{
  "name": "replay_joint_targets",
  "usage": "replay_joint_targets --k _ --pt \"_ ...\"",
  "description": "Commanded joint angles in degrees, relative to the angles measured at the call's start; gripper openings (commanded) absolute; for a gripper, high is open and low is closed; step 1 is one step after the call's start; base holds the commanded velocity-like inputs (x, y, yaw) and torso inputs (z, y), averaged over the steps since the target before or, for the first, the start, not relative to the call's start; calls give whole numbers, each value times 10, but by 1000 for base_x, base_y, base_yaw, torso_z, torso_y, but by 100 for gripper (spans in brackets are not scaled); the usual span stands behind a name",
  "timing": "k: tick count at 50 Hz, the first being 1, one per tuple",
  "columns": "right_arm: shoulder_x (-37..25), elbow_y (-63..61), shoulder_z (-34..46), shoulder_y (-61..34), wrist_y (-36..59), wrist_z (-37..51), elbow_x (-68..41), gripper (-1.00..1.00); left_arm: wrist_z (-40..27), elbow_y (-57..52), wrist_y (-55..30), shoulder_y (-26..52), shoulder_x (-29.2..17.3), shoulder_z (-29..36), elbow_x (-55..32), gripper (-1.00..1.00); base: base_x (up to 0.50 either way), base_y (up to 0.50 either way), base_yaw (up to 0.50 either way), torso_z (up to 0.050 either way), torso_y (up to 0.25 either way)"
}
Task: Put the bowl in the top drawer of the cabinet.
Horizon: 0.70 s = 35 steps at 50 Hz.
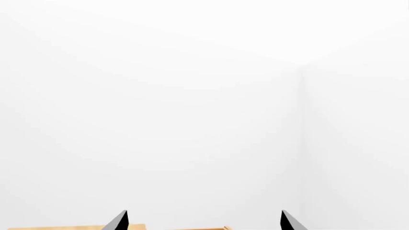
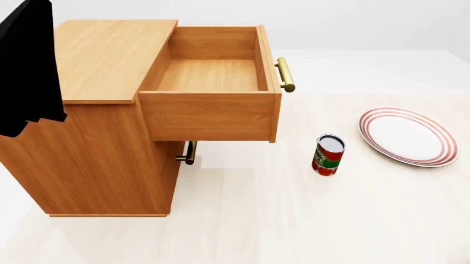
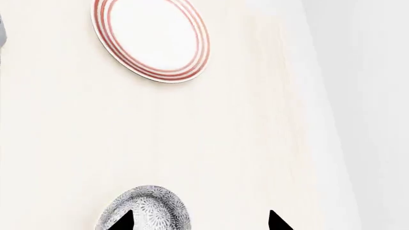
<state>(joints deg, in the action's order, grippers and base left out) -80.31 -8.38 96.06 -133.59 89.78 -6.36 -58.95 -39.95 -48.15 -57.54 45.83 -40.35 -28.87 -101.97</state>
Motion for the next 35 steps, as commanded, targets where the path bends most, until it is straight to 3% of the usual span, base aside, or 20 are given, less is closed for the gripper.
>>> replay_joint_targets --k 1,10,19,35 --pt "-64 -32 64 -13 2 73 -70 100 -2 -1 4 0 -2 2 -3 100 0 0 0 0 0" --pt "-96 -43 65 8 0 131 -125 100 -2 -2 6 0 -1 4 -3 100 0 0 0 0 0" --pt "-96 -24 83 55 -77 168 -185 100 -4 -4 8 0 -2 7 -5 100 0 0 0 0 0" --pt "-55 5 115 122 -176 218 -250 100 -7 -6 14 -3 -7 4 -15 100 0 0 0 0 0"
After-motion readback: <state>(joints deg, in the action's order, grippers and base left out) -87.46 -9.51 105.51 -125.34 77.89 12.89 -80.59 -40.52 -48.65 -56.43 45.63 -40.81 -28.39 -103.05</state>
